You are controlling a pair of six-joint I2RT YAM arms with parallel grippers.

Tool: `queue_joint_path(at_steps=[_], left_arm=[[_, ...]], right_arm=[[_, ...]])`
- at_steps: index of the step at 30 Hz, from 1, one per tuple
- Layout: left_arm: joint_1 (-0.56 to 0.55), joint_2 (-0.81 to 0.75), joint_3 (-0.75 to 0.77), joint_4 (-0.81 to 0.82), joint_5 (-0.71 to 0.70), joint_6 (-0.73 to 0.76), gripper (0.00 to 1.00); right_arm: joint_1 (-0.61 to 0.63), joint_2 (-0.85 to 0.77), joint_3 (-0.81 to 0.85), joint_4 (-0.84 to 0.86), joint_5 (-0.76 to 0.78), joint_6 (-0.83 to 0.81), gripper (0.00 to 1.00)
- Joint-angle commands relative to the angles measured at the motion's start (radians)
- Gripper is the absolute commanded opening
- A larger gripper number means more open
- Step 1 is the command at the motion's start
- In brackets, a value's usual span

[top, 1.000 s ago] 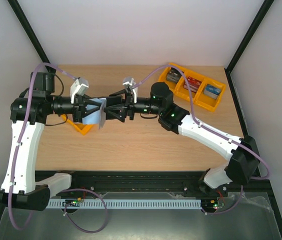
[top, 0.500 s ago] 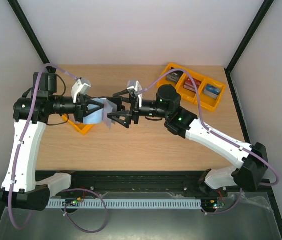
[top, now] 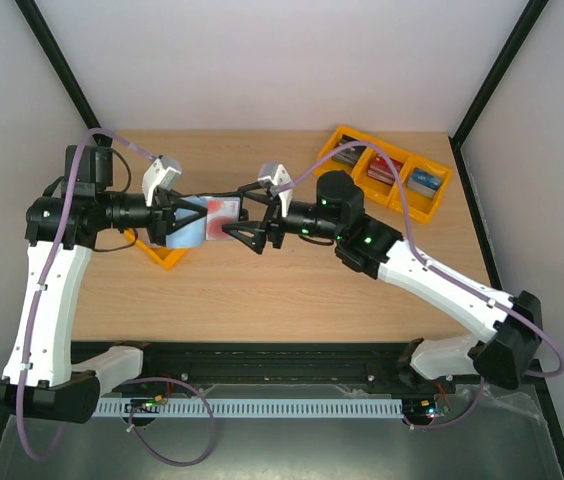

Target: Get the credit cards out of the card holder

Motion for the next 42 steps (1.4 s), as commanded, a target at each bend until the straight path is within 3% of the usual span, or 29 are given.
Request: queue_joint_path(at_steps=[1,6,14,19,31,42], left_arm=[[0.008,-0.026,0.004,0.014,0.013,-0.003,0.02],[0.008,-0.028,0.008,0.01,0.003,0.002,0.02],[0.017,-0.036,0.006,0.012,0.012,0.0,0.02],[0.022,-0.039,0.007,0.011,0.014,-0.002,0.02],[0.022,-0.041,0.008,0.006,0.021,0.004,0.02],[0.022,-0.039,0.011,0.015,0.016,-0.003,0.02]], right_arm=[[-0.013,-0.132,0.01,-0.074,0.018,-0.081,0.94],[-0.035,-0.206,-0.048,-0.075,-0.144,-0.064,0.91],[-0.035,-0.11,-0.074,0.107,-0.227,0.148,0.49],[-0.035,-0.058,-0.059,0.118,-0.135,0.198,0.33],[-0.035,-0.026,-0.025,0.045,-0.036,0.185,0.32],[-0.035,-0.012,0.007,0.031,-0.057,0.221,0.3]])
